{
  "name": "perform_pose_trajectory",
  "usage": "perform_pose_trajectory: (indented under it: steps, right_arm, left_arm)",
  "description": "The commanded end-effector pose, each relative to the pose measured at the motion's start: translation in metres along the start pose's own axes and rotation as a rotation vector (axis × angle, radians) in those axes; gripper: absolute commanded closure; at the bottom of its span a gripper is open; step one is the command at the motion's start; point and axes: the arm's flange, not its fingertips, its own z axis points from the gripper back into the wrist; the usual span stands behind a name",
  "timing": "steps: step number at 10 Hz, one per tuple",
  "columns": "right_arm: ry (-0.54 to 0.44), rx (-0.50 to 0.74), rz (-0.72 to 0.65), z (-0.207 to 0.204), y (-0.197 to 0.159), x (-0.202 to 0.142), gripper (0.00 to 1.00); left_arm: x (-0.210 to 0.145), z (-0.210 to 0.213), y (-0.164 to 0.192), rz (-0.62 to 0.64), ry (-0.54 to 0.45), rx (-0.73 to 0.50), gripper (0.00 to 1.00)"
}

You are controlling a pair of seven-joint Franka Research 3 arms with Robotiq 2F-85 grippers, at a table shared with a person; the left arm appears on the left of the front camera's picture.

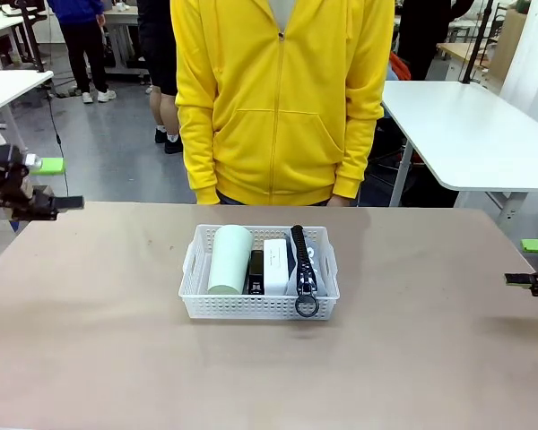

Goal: Efficiently arrange items inside the basket to fit them all.
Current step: Pick up the Reusable plastic cup and place it inside the Organizing basket.

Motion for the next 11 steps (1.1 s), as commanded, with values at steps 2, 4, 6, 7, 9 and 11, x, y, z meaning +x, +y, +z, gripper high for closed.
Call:
perform_pose_trajectory:
  steps: [2, 4, 6, 7, 9, 11]
  right_arm:
    - [0.01, 0.004, 0.017, 0.002, 0.002, -0.002, 0.0]
    - [0.01, 0.004, 0.017, 0.002, 0.002, -0.002, 0.0]
    - [0.01, 0.004, 0.017, 0.002, 0.002, -0.002, 0.0]
    - [0.01, 0.004, 0.017, 0.002, 0.002, -0.002, 0.0]
    - [0.01, 0.004, 0.017, 0.002, 0.002, -0.002, 0.0]
    - [0.01, 0.004, 0.017, 0.002, 0.002, -0.002, 0.0]
  left_arm:
    - [0.015, -0.008, 0.035, 0.043, 0.012, 0.089, 0.0]
    - [-0.002, 0.001, 0.017, -0.035, 0.027, 0.013, 0.0]
    - [-0.002, 0.001, 0.017, -0.035, 0.027, 0.013, 0.0]
    - [-0.002, 0.001, 0.017, -0.035, 0.027, 0.013, 0.0]
    - [-0.002, 0.001, 0.017, -0.035, 0.027, 0.013, 0.0]
    - [-0.002, 0.001, 0.017, -0.035, 0.027, 0.013, 0.0]
